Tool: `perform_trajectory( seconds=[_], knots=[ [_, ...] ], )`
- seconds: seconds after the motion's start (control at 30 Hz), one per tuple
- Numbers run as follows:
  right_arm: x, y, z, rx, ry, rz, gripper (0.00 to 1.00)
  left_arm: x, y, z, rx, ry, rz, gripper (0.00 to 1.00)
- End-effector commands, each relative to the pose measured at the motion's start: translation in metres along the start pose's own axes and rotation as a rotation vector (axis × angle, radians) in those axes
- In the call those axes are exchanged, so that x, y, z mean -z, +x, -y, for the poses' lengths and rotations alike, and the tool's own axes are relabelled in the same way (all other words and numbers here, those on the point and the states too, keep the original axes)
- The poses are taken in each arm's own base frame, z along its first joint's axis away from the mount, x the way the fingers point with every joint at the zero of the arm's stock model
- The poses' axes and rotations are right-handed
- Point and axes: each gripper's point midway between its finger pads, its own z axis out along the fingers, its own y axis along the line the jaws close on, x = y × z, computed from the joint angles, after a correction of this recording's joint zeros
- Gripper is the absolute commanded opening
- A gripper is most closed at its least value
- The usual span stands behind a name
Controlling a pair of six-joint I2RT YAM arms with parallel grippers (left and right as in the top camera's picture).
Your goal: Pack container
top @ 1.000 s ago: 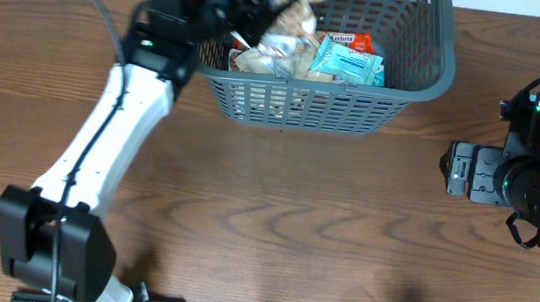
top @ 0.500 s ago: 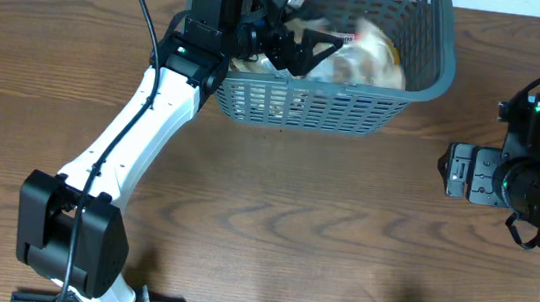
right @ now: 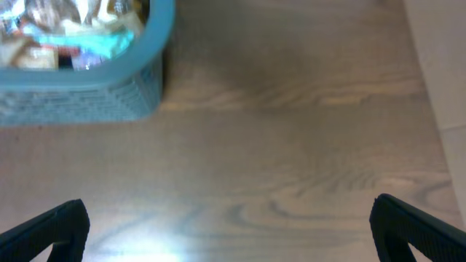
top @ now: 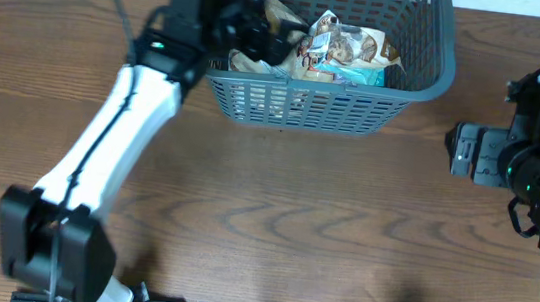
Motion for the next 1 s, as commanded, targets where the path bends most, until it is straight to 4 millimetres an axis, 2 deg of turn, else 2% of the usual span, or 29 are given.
perform_trajectory(
  seconds=[0.0, 0.1, 0.2, 0.3, 0.43, 0.53, 0.63, 0.97],
  knots=[
    [0.008, -0.007, 0.010, -0.004, 0.039, 0.057, 0.99, 0.078, -0.042, -0.055, -0.073, -0.391, 0.094, 0.99],
    [0.011, -0.010, 0.018, -0.043, 0.083, 0.072, 0.99, 0.130, -0.033, -0.087, -0.024, -0.581, 0.052, 0.99],
    [0.013, -0.006, 0.030, -0.073, 0.155, 0.065, 0.99, 0.178, -0.015, -0.112, 0.040, -0.725, -0.004, 0.99],
    [0.017, -0.001, 0.040, -0.081, 0.210, 0.057, 0.99, 0.213, 0.004, -0.124, 0.098, -0.799, -0.063, 0.99],
    [0.029, 0.007, 0.048, -0.083, 0.249, 0.063, 0.99, 0.251, 0.035, -0.132, 0.175, -0.871, -0.158, 0.99],
    [0.042, 0.016, 0.051, -0.086, 0.248, 0.073, 0.99, 0.267, 0.054, -0.134, 0.223, -0.898, -0.221, 0.99],
    [0.056, 0.028, 0.053, -0.089, 0.248, 0.083, 0.99, 0.276, 0.068, -0.134, 0.256, -0.910, -0.266, 0.99],
    [0.100, 0.086, 0.061, -0.087, 0.248, 0.073, 0.99, 0.276, 0.057, -0.137, 0.245, -0.917, -0.217, 0.99]
  ],
)
